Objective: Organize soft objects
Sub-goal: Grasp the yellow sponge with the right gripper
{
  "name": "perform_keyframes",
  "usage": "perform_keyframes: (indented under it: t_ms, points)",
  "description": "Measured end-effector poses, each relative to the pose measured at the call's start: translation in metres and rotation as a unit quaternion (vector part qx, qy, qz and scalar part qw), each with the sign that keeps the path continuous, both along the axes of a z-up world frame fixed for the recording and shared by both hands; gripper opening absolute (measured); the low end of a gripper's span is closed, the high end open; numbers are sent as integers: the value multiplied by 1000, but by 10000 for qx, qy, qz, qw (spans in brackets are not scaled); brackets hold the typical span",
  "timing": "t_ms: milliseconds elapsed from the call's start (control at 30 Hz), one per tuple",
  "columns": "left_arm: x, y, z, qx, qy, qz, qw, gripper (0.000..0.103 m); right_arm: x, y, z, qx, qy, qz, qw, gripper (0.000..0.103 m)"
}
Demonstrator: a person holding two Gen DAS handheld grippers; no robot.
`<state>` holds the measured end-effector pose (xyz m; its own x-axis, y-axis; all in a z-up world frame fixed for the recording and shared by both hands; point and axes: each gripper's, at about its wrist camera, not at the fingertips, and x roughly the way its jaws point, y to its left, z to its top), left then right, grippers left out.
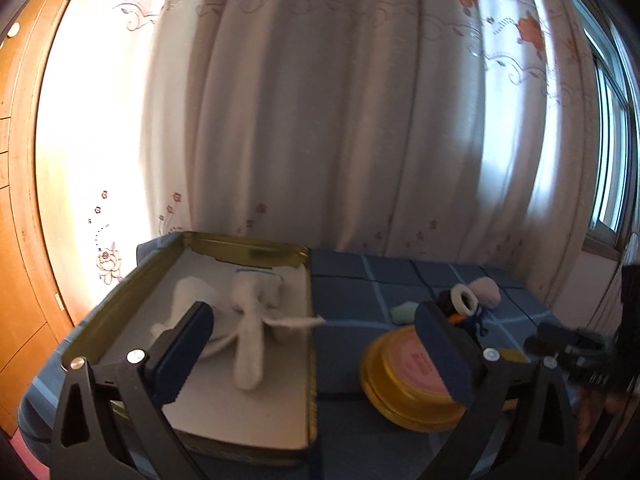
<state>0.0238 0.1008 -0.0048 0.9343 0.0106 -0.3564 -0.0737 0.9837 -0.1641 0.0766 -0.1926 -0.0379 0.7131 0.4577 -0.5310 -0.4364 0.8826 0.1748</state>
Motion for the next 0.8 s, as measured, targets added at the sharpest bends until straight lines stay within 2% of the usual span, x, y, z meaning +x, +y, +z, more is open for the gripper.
perform_keyframes:
  t_ms: [200, 267, 300, 533, 567, 667, 800]
  points:
    - [-1, -29, -9, 143, 149, -163, 9997, 102, -2, -1, -27, 34, 329, 97, 9994, 74]
    - [0, -34, -12, 136, 207, -217, 9995, 102, -3, 4, -35, 38, 429, 166, 9989, 81]
    - [0, -35, -13, 146, 226, -226, 9994, 102, -4, 6, -36, 13, 446, 184, 9988, 83]
    - [4, -47, -20, 201, 350, -357, 9985, 102, -5, 17, -41, -119, 343, 306, 9989, 83]
    - [3, -48, -20, 216, 350, -382, 9984, 102, -5, 17, -41, -115, 342, 326, 9988, 82]
    - [3, -49, -20, 197, 350, -411, 9983, 102, -3, 14, -44, 133, 514, 556, 9970, 61]
    - [5, -49, -21, 131, 378, -445, 9982, 102, -3, 10, -43, 402, 553, 667, 9954, 52]
